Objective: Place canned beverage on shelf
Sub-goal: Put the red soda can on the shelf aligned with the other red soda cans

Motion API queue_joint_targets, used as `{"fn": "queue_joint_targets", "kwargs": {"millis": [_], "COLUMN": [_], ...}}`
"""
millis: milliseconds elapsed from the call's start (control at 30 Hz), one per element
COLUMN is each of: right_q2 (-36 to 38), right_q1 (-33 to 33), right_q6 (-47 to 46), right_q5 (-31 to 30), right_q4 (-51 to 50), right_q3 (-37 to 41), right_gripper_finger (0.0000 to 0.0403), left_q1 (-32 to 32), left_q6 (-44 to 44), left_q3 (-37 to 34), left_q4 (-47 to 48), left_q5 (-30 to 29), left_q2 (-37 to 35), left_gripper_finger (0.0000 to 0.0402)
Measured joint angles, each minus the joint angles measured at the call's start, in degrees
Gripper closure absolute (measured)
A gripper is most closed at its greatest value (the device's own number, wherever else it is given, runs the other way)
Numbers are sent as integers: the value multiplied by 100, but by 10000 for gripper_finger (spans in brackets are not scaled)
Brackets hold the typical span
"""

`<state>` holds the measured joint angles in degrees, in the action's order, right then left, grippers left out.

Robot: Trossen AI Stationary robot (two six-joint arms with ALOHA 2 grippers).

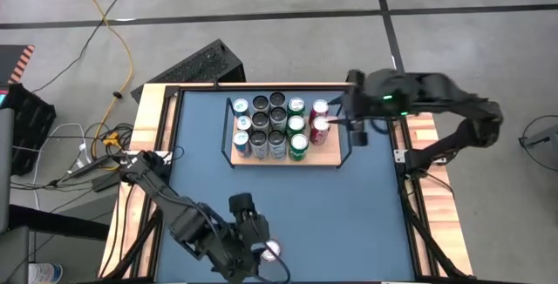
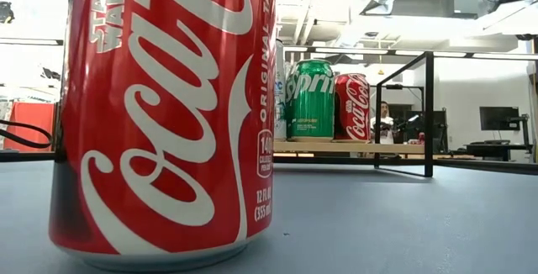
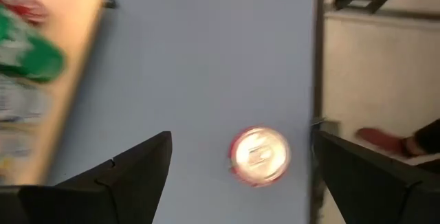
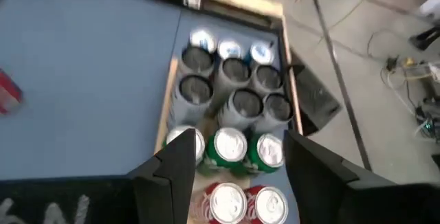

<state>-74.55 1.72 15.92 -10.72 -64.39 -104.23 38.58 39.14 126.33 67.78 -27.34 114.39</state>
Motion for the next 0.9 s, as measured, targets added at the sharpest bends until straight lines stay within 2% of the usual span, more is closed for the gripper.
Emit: {"fn": "queue_joint_targets", "kwargs": {"millis": [233, 400, 633, 800, 900], "right_q2": [542, 643, 575, 508, 500], "right_q1": [-95, -84, -84, -84, -84], "right_q6": [-475, -654, -708, -704, -704], "right_q5": [-642, -747, -745, -744, -743], "right_q4": [-199, -570, -945, -1031, -1037], "right_q3": [-160, -160, -145, -118, -120], "right_gripper_finger": [195, 195, 195, 195, 195], "left_q1": [66, 82, 145, 149, 132], "left_q6": [821, 1215, 1084, 1084, 1281], "left_q3": [-1152, -1570, -1599, -1599, -1599], "left_q4": [-1625, -1763, -1790, -1837, -1690], "left_q5": [182, 134, -206, 101, 40], "left_q2": [6, 6, 221, 483, 563], "left_gripper_finger": [65, 65, 65, 65, 65]}}
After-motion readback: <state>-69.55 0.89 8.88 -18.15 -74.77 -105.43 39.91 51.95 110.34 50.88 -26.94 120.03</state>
